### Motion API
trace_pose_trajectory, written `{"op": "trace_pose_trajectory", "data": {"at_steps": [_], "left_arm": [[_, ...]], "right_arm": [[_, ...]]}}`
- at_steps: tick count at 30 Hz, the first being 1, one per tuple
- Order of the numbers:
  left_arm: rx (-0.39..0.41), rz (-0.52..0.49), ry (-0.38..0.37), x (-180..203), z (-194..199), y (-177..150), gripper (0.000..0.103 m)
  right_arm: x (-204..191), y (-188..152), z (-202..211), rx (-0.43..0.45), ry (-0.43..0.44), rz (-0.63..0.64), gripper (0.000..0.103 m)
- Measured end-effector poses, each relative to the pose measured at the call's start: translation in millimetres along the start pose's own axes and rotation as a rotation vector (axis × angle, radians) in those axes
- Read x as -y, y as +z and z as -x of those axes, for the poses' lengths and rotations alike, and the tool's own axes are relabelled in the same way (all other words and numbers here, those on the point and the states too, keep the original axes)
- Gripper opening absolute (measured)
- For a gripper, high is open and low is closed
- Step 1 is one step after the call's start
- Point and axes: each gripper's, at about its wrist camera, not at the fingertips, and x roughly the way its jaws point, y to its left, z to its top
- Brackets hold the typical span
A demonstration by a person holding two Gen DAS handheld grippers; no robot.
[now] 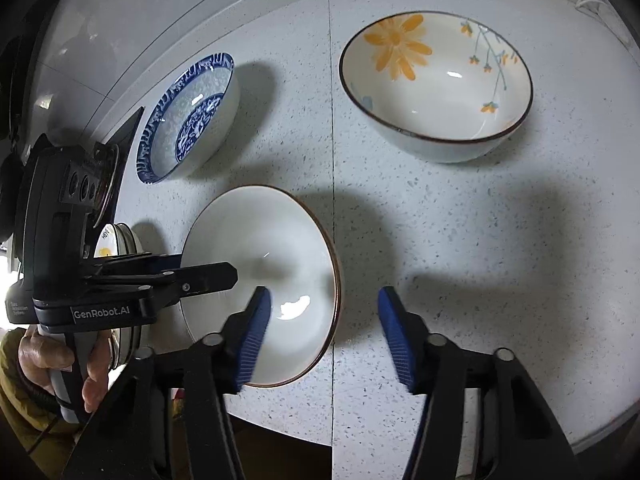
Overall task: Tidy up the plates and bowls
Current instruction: 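Move both grippers to the brown-rimmed white bowl and close on its rim, then carry the white bowl over the blue floral dish and lower it inside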
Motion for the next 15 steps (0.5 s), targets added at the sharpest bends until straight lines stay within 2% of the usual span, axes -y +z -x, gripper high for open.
{"op": "trace_pose_trajectory", "data": {"at_steps": [10,15], "left_arm": [[-0.026,0.034,-0.107,1.1,-12.3,-2.2,0.018],[-0.035,0.038,-0.117,3.9,-14.3,-1.7,0.017]], "right_arm": [[8.2,-0.7,-9.8,-0.030,0.030,-0.055,0.016],[6.9,0.6,-9.1,-0.034,0.011,-0.056,0.013]]}}
